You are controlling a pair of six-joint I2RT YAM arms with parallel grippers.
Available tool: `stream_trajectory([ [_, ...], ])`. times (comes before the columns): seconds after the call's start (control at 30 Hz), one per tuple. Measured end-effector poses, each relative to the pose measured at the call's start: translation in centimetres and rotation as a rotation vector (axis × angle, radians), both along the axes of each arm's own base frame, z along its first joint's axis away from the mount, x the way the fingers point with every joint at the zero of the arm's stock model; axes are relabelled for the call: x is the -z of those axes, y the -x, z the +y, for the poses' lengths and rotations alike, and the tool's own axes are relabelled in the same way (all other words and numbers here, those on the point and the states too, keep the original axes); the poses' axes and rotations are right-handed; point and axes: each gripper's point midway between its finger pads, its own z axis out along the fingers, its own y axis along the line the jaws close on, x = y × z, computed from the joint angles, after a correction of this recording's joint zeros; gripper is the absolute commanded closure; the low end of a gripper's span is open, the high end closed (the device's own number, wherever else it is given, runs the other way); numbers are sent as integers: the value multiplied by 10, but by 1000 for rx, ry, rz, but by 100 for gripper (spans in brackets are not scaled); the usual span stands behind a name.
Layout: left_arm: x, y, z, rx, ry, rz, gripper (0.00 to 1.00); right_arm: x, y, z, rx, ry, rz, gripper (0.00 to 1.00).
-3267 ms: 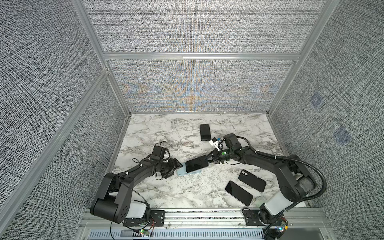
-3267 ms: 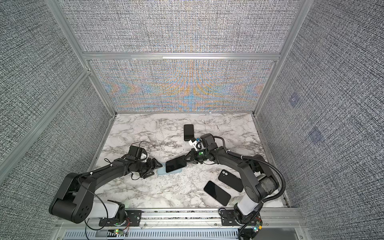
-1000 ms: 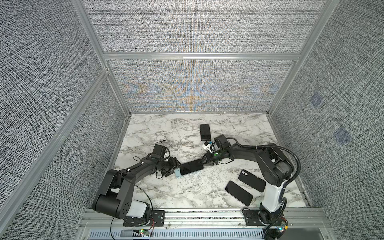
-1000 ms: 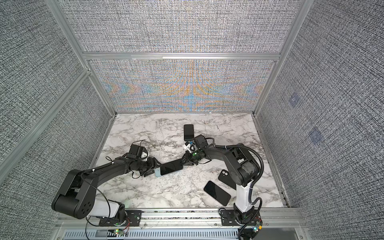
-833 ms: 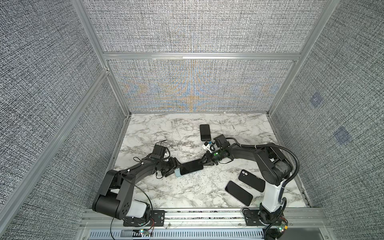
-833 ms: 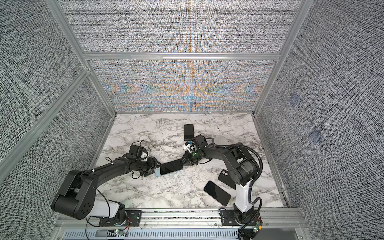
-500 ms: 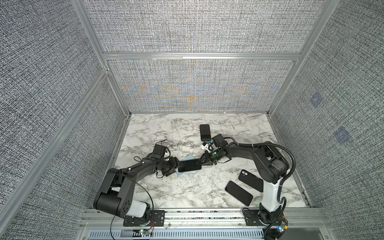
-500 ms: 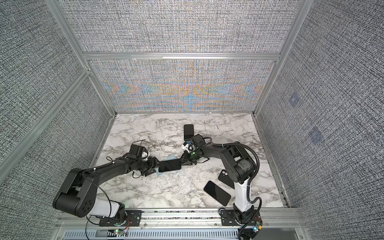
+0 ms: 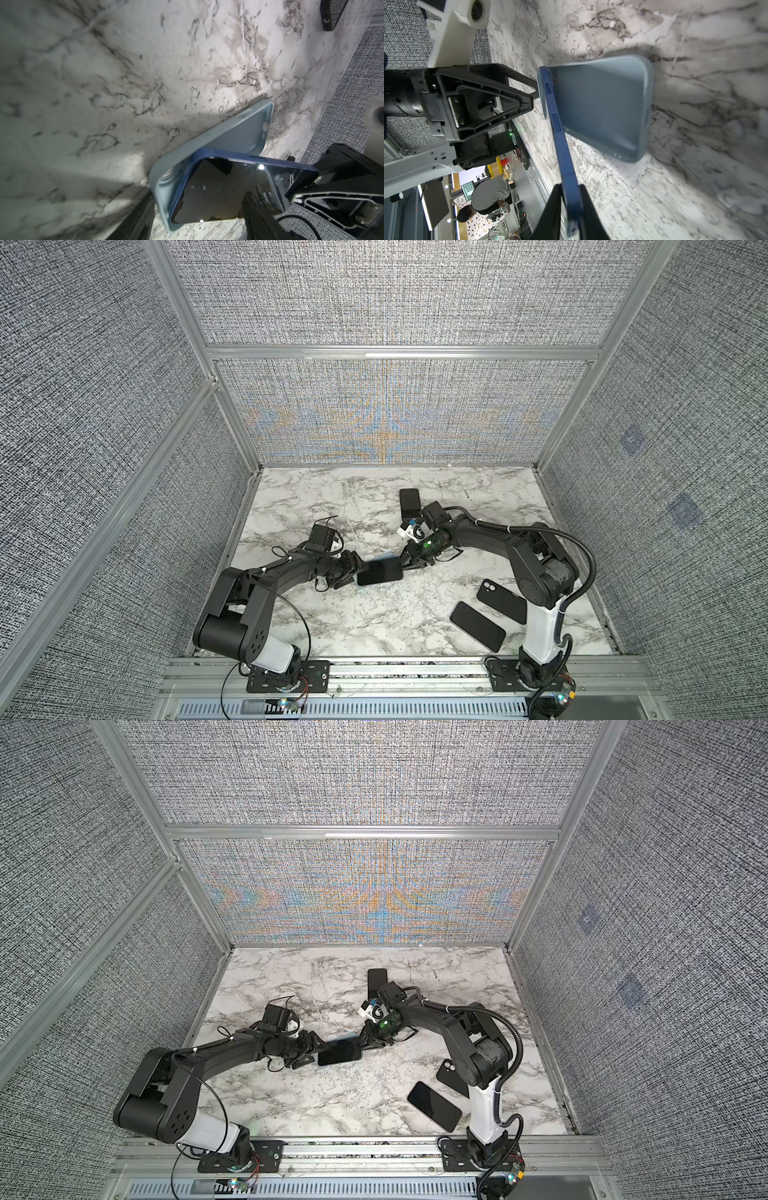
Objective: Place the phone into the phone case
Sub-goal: 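Lower the phone's edge into the case rim with the right gripper, then tilt the black phone down flat into the light-blue case with the right gripper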
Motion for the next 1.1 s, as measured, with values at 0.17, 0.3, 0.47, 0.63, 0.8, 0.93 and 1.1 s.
stream_trajectory([
  [0.17,0,0,0,5,-3,-3,31,6,2,-1,-22,23,32,83],
  [0.3,0,-1,0,8,-8,4,31,4,6,-2,-31,34,58,83],
  [0.47,0,-6,-3,13,-5,7,31,-1,9,-4,-37,45,83,83],
  [0.63,-1,-9,-4,15,2,2,31,-7,9,-8,-29,52,92,83],
  [0.8,-1,-9,-4,13,4,-5,31,-12,3,-10,-14,54,85,84],
  [0.93,-3,-11,-3,9,6,-19,31,-13,3,-13,-11,62,96,84],
  [1.1,-15,-15,3,-12,12,-61,30,-13,0,-14,-21,72,109,84],
])
